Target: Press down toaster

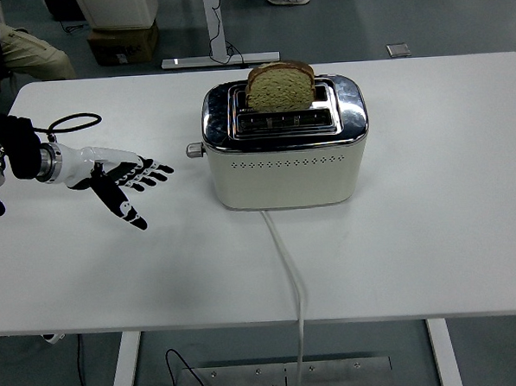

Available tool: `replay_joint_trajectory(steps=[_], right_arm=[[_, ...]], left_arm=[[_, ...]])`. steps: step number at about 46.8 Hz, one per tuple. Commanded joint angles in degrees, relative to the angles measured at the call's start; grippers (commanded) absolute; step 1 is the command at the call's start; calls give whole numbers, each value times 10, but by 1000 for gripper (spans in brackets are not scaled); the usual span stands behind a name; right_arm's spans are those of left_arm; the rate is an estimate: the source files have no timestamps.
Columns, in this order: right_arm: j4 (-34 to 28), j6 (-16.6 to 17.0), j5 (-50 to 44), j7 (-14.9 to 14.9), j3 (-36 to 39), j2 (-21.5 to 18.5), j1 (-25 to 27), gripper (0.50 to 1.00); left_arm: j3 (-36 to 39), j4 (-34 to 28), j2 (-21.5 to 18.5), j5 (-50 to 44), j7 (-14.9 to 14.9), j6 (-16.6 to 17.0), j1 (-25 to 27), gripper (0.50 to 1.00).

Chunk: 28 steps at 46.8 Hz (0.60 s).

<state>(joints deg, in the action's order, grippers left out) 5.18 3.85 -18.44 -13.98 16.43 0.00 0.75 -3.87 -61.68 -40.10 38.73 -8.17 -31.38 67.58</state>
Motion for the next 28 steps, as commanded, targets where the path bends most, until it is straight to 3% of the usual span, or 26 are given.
replay_joint_trajectory(steps=[1, 20, 28], right_arm=[[0, 0, 0, 0, 0, 0, 0, 998], [-2, -1, -3, -1, -1, 0, -4, 998], [-2, -2, 0, -1, 1, 0, -2, 998]], left_arm=[[0, -2, -13, -8, 0, -2, 0, 1000], [-34, 1, -109, -184, 0, -10, 69, 1000], [-75, 6, -123, -239, 0, -5, 73, 1000]])
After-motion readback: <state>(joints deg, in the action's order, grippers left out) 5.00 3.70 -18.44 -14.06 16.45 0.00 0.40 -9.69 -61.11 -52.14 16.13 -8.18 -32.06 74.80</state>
